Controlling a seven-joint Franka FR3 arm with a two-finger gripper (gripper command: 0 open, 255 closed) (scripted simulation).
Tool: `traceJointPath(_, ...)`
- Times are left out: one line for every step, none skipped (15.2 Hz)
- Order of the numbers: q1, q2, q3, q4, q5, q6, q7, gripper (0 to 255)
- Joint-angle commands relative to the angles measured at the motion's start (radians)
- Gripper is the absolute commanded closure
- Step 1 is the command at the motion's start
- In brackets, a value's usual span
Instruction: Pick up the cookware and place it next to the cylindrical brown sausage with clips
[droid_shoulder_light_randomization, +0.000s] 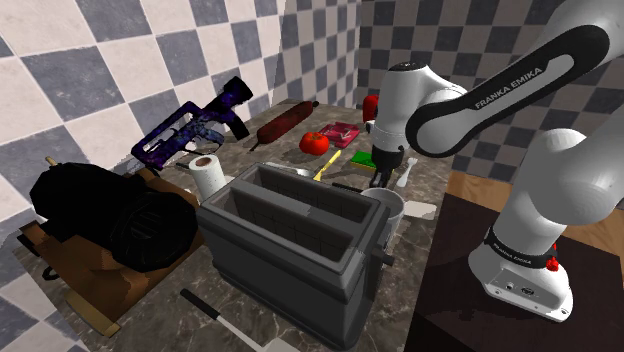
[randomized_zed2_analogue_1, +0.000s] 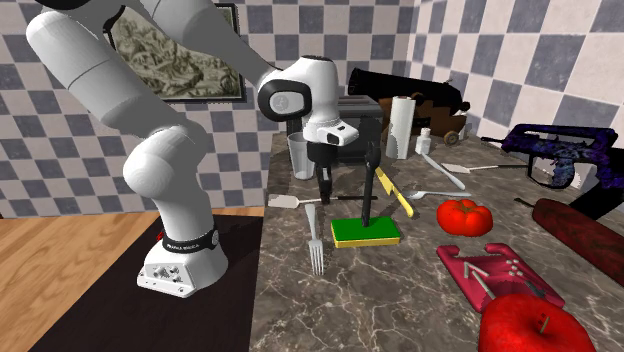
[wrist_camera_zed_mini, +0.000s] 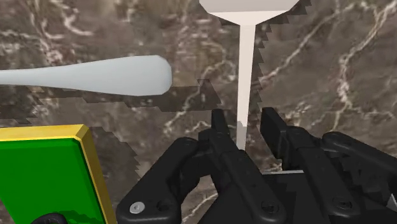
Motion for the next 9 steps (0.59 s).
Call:
traceJointPath(0.0,0.0,0.0,0.0,0.0,0.0,0.0,255)
traceJointPath(0.0,0.0,0.0,0.0,0.0,0.0,0.0,255)
traceJointPath(0.0,0.0,0.0,0.0,0.0,0.0,0.0,255)
traceJointPath(0.0,0.0,0.0,0.0,0.0,0.0,0.0,255)
traceJointPath(0.0,0.0,0.0,0.0,0.0,0.0,0.0,255)
traceJointPath(0.0,0.0,0.0,0.0,0.0,0.0,0.0,255)
traceJointPath(0.0,0.0,0.0,0.0,0.0,0.0,0.0,255)
traceJointPath(0.0,0.0,0.0,0.0,0.0,0.0,0.0,255)
traceJointPath(0.0,-0.013,-0.002,0.007,-0.001,-0.019,0.0,255)
